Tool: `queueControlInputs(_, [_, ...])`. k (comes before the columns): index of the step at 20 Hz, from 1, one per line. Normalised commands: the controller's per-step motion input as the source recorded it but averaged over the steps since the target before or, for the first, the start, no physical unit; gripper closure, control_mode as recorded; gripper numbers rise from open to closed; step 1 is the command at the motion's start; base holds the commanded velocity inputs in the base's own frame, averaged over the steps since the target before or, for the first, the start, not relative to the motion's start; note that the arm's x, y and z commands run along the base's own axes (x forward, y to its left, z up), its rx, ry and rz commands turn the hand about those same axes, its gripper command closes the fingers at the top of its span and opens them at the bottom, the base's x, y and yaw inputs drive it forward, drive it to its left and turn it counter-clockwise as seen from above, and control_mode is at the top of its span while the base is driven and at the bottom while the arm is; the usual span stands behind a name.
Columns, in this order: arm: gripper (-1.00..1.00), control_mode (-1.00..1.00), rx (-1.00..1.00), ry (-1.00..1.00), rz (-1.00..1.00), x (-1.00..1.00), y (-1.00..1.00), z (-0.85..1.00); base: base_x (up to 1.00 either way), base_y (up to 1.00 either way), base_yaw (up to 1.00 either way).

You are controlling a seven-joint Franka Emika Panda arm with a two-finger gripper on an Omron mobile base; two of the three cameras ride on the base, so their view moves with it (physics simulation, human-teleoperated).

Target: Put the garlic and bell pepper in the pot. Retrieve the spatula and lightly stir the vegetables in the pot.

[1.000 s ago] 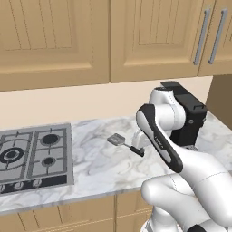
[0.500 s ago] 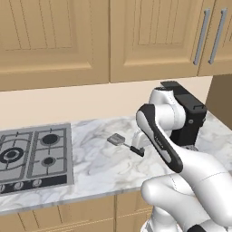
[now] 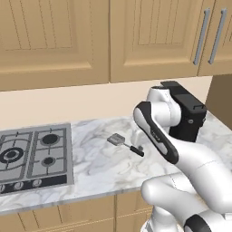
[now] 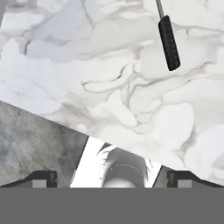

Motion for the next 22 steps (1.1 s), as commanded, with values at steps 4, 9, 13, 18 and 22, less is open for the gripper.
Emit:
queueControlInputs(4, [-1.0, -1.0, 0.0, -0.01, 0.0, 0.28, 0.0, -0.12, 0.0, 0.0, 0.0])
queueControlInputs(9, [-1.0, -1.0, 0.0, -0.06, 0.0, 0.11, 0.0, -0.35, 0.0, 0.0, 0.0])
queueControlInputs(13, [-1.0, -1.0, 0.0, -0.03, 0.0, 0.28, 0.0, -0.36, 0.0, 0.0, 0.0])
queueControlInputs(18, [-1.0, -1.0, 0.0, 0.02, 0.0, 0.49, -0.05, -0.17, 0.0, 0.0, 0.0])
queueControlInputs(22, [-1.0, -1.0, 0.0, 0.11, 0.0, 0.69, -0.23, -0.04, 0.0, 0.0, 0.0])
